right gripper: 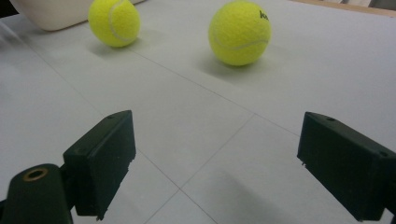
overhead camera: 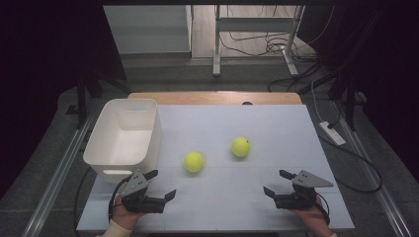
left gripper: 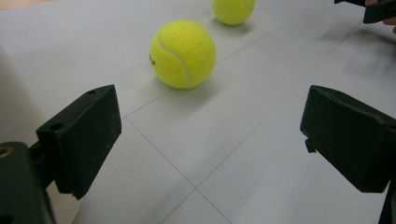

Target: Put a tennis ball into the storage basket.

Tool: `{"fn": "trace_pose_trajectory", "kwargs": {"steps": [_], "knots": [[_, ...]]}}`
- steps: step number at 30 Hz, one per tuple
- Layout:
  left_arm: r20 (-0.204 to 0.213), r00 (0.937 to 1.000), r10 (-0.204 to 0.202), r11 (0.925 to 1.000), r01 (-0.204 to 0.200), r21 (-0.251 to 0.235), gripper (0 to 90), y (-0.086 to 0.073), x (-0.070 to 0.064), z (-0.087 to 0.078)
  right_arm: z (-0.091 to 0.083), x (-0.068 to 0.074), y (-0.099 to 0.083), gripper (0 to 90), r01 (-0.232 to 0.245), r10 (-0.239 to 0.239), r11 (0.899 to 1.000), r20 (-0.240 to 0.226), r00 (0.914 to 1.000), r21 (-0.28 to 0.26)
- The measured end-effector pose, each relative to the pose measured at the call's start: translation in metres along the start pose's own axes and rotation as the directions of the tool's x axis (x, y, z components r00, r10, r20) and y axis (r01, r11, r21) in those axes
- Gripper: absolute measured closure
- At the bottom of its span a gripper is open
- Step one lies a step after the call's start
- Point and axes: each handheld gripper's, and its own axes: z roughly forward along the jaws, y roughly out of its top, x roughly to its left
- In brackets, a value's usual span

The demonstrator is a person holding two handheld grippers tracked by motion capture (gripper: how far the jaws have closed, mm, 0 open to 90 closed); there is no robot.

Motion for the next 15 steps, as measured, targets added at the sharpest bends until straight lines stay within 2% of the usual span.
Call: {"fn": "trace_pose_trajectory", "kwargs": {"steps": [15], "knots": [[0.001,1.0,0.001,0.9999,-0.001,0.014,6.8,0.012,-0.005,0.001,0.001,0.002,0.0,11.4,0.004,-0.004,1.0,-0.007,1.0,0.004]]}}
